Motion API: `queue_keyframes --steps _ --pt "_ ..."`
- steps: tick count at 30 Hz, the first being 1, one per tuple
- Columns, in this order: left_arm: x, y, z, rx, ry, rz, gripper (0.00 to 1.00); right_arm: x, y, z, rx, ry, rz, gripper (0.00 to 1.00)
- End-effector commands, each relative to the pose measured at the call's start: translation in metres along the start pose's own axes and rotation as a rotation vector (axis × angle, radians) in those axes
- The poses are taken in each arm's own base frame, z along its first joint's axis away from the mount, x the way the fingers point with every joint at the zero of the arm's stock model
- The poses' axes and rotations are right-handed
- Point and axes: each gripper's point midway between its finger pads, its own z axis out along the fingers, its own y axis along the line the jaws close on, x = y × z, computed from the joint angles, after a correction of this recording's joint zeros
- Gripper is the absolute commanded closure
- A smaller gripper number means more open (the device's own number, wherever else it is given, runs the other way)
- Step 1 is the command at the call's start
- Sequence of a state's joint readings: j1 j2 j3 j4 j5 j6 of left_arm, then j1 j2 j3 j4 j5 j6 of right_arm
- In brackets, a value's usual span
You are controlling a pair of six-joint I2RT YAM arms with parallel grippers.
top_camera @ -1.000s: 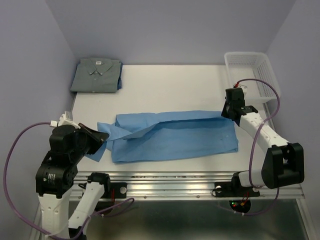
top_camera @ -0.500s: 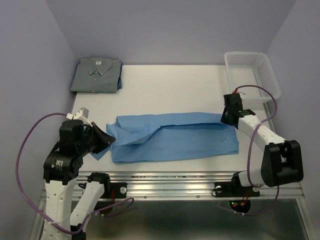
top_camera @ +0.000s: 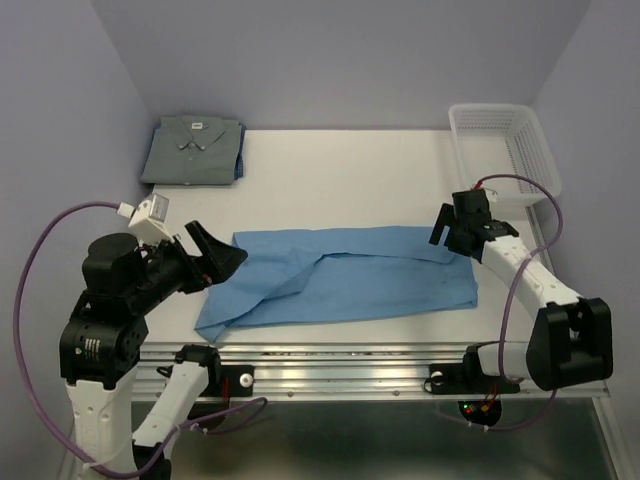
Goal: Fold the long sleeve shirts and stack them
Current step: Fold the shirt
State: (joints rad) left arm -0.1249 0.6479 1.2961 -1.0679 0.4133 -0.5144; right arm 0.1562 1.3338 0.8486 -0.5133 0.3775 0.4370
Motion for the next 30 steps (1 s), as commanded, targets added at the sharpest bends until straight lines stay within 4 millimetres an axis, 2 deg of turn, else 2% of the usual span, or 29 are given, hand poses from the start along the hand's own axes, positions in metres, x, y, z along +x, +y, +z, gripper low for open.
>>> queue_keyframes --steps 1,2,3,5,6,9,10,15,16,19,20,22,24,27,30 --pt "-0.052 -0.043 0.001 0.166 -0.168 0.113 0.01 -0.047 0.041 -0.040 -0.267 -0.129 0.020 0.00" --pt "-0.054 -0.045 0.012 0.198 -0.161 0.115 0.01 -0.042 0.050 -0.043 -0.326 -0.113 0.012 0.00" --pt "-0.053 -0.045 0.036 0.253 -0.142 0.098 0.01 -0.037 0.068 -0.048 -0.429 -0.088 0.013 0.00" --pt "-0.052 -0.035 0.076 0.276 -0.087 0.041 0.01 -0.018 0.077 -0.042 -0.484 -0.033 0.013 0.00" --pt "-0.052 -0.022 0.109 0.267 -0.065 0.001 0.01 -0.011 0.082 -0.037 -0.501 -0.001 0.020 0.00" --pt "-0.045 0.000 0.154 0.179 -0.033 -0.014 0.01 0.004 0.086 -0.025 -0.499 0.047 0.008 0.00" --pt "-0.045 0.021 0.177 0.075 -0.026 -0.024 0.01 0.010 0.086 -0.015 -0.481 0.077 0.003 0.00" --pt "-0.016 0.037 0.239 -0.012 0.093 -0.029 0.01 0.015 0.096 0.009 -0.454 0.109 -0.003 0.00" --pt "-0.005 0.049 0.256 -0.048 0.142 -0.036 0.01 0.016 0.095 0.015 -0.436 0.116 0.003 0.00" --pt "0.001 0.072 0.279 -0.150 0.173 -0.041 0.01 0.020 0.083 0.037 -0.313 0.130 0.029 0.00" --pt "0.013 0.084 0.289 -0.189 0.219 -0.054 0.01 0.024 0.074 0.046 -0.243 0.140 0.044 0.00" --pt "0.034 0.099 0.301 -0.217 0.295 -0.075 0.01 0.026 0.072 0.053 -0.213 0.152 0.039 0.00" --pt "0.051 0.113 0.305 -0.259 0.356 -0.083 0.01 0.034 0.072 0.062 -0.196 0.183 0.033 0.00" --pt "0.069 0.146 0.317 -0.378 0.422 -0.072 0.01 0.038 0.071 0.072 -0.167 0.203 0.033 0.00" --pt "0.068 0.158 0.327 -0.412 0.440 -0.066 0.01 0.035 0.072 0.079 -0.142 0.203 0.041 0.00"
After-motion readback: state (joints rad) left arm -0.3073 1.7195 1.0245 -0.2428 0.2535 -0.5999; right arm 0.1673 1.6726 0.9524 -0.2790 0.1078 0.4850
